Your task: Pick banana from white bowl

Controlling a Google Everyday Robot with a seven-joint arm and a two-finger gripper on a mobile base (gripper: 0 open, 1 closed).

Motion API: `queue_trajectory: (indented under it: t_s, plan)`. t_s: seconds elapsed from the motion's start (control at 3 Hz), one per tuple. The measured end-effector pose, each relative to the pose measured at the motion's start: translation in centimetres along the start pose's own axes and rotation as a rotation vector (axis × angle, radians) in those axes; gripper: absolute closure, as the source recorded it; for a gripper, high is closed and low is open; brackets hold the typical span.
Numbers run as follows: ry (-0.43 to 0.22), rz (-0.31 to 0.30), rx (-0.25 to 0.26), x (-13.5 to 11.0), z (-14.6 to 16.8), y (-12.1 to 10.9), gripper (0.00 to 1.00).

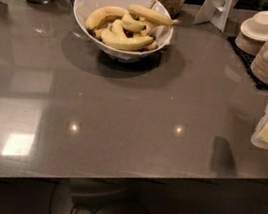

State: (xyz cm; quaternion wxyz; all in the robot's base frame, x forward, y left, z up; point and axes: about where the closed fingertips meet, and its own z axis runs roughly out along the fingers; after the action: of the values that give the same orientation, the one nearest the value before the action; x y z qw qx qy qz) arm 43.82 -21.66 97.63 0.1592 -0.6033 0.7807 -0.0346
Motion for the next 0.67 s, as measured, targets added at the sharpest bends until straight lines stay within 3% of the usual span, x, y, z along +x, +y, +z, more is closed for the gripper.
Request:
queue_trajectory:
  t_s: [0.67]
  plan:
    - [0.000,0.000,0.000,-0.20,-0.90,-0.24,0.00]
